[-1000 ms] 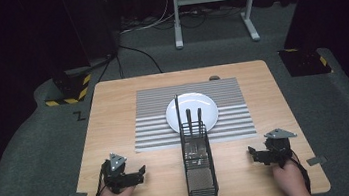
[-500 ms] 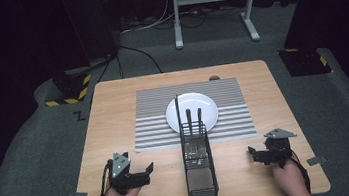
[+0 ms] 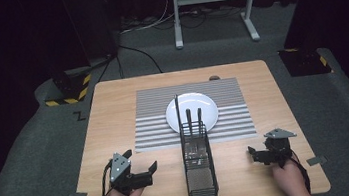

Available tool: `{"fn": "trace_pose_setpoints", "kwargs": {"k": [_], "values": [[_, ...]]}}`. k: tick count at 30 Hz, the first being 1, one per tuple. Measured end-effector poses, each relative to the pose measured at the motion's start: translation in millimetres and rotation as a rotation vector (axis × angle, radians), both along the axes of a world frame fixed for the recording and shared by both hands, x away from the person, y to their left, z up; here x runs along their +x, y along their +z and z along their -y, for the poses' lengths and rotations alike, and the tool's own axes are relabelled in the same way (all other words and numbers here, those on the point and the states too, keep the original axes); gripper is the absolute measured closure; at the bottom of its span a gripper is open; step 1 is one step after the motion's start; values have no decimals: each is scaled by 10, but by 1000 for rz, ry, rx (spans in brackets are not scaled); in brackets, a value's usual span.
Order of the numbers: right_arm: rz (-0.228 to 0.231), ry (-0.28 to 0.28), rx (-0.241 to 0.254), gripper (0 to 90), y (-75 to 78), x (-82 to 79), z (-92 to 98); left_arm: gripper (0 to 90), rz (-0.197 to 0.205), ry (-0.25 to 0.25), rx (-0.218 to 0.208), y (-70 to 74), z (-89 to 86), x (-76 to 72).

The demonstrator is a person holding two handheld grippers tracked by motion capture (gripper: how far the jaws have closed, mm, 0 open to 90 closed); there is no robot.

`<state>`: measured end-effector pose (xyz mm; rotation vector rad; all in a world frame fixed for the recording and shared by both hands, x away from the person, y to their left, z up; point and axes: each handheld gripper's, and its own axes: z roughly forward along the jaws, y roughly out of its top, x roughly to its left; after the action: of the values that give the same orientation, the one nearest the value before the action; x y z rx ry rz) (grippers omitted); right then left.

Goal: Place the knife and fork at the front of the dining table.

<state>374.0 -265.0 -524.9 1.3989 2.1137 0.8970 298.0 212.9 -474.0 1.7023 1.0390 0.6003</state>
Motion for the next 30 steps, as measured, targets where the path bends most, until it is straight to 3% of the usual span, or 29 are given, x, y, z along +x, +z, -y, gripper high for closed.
{"fn": "trace_pose_setpoints", "kwargs": {"k": [5,13,19,26,30], "values": [[1,0,1,98,-1,0,0,8,8,-24,-22,43,48,-7],[0,0,0,98,0,0,0,20,15,-47,10,147,184,62],[0,0,0,98,0,0,0,67,45,-70,-4,248,273,103],[1,0,1,98,-1,0,0,95,46,-77,-29,328,387,218],[-1,-1,1,98,0,0,-2,134,56,-46,-35,373,470,294]]}}
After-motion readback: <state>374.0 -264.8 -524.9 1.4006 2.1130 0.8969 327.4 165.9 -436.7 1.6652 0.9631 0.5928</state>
